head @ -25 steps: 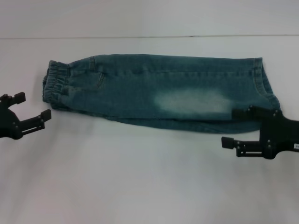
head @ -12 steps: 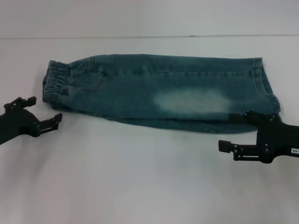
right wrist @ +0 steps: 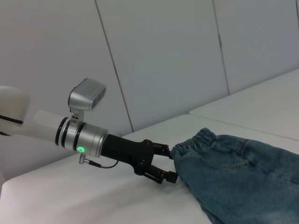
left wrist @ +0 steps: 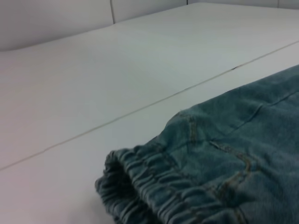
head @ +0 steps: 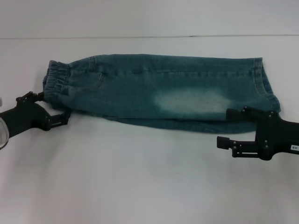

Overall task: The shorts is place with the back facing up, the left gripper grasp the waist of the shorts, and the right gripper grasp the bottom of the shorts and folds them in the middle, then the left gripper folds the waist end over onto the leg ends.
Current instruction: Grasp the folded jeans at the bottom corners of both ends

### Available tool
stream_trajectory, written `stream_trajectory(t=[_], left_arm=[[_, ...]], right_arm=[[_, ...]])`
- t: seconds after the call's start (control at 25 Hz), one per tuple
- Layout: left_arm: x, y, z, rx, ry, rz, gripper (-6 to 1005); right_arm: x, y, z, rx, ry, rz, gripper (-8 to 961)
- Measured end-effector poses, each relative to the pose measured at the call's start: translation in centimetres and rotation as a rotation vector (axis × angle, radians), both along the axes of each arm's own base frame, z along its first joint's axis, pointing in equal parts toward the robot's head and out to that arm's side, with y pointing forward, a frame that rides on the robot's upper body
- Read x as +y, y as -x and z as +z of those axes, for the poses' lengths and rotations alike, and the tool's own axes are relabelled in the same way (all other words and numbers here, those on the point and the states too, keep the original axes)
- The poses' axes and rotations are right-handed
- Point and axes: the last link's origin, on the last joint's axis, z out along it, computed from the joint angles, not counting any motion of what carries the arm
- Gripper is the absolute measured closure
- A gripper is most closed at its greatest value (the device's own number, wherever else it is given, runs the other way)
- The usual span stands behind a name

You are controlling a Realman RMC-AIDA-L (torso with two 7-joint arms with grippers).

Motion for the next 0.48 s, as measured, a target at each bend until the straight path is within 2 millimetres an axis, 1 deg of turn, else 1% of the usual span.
stream_trajectory(t=[0.2, 0.48], left_arm=[[0.7, -0.3, -0.2, -0.007, 0.02, -0.001, 64], [1.6, -0.1, -0.7, 0.041, 0.013, 0.031, 68]], right_arm=[[0.1, 0.1, 0.1, 0.01, 0.001, -0.007, 7], [0.2, 0.2, 0.0, 0.013, 0.007, -0.009, 6]])
